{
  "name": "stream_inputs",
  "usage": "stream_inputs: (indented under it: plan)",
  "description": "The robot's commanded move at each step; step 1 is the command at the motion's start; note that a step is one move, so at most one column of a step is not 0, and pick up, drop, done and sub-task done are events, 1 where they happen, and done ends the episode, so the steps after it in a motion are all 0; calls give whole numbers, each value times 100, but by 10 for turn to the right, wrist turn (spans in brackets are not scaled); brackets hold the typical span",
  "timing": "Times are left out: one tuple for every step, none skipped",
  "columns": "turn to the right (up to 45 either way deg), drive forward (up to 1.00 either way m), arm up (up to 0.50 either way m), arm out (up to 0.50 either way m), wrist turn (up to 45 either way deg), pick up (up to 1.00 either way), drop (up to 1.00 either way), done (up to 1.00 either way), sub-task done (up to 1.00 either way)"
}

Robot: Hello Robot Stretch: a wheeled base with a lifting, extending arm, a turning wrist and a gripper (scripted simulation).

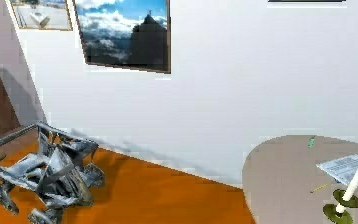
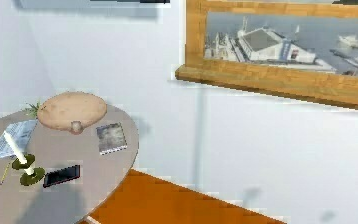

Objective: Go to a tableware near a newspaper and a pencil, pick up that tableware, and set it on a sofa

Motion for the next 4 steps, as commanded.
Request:
stream_inputs:
  plan:
    - [-270,0,0,0,0,0,0,0,0]
    - [450,0,0,0,0,0,0,0,0]
    - [420,0,0,0,0,0,0,0,0]
    - [0,30,0,0,0,0,0,0,0]
